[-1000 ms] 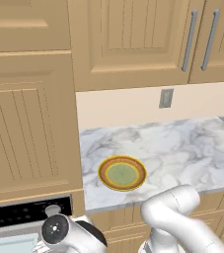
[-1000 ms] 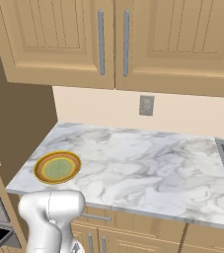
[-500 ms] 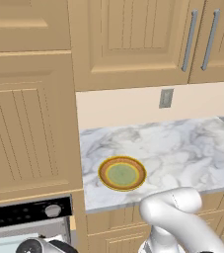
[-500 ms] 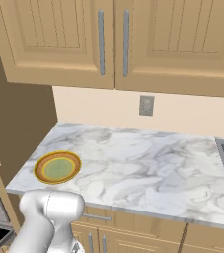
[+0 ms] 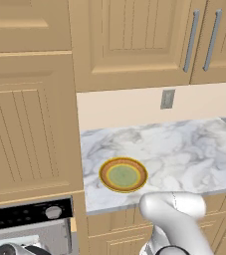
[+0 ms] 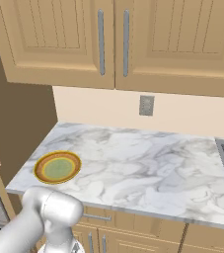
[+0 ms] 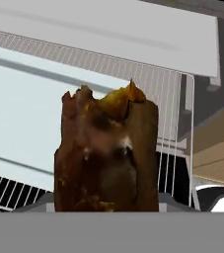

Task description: Place the sweet potato on the bottom rack of the oven.

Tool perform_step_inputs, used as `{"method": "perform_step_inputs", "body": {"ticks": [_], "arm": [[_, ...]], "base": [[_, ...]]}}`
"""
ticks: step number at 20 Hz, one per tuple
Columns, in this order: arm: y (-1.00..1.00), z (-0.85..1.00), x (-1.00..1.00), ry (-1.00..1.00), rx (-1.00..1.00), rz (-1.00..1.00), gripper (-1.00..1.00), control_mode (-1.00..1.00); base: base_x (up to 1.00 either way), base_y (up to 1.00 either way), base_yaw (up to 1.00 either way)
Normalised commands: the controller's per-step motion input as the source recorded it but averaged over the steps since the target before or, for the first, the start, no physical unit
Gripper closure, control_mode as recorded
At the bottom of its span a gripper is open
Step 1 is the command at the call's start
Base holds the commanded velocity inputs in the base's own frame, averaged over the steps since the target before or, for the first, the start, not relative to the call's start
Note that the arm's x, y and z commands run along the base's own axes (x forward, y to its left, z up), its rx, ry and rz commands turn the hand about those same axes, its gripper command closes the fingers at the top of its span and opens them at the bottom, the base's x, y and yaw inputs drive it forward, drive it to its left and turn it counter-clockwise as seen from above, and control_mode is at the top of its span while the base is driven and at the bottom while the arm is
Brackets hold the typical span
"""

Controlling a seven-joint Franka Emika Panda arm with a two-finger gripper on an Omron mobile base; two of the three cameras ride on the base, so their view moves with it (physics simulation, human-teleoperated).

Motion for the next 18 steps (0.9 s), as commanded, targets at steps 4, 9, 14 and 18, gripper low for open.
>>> {"method": "perform_step_inputs", "body": {"ticks": [4,9,14,18], "arm": [[0.53,-0.37,0.21,0.0,-0.03,0.0,1.0,-1.0],[0.26,-0.46,0.08,-0.05,-0.04,0.04,1.0,-1.0],[0.17,-0.27,0.2,-0.17,-0.04,0.01,1.0,-1.0],[0.14,-0.11,0.22,-0.06,0.0,0.0,1.0,-1.0]], "base": [[0.0,0.0,0.0],[0.0,0.0,0.0],[0.0,0.0,0.0],[0.0,0.0,0.0]]}}
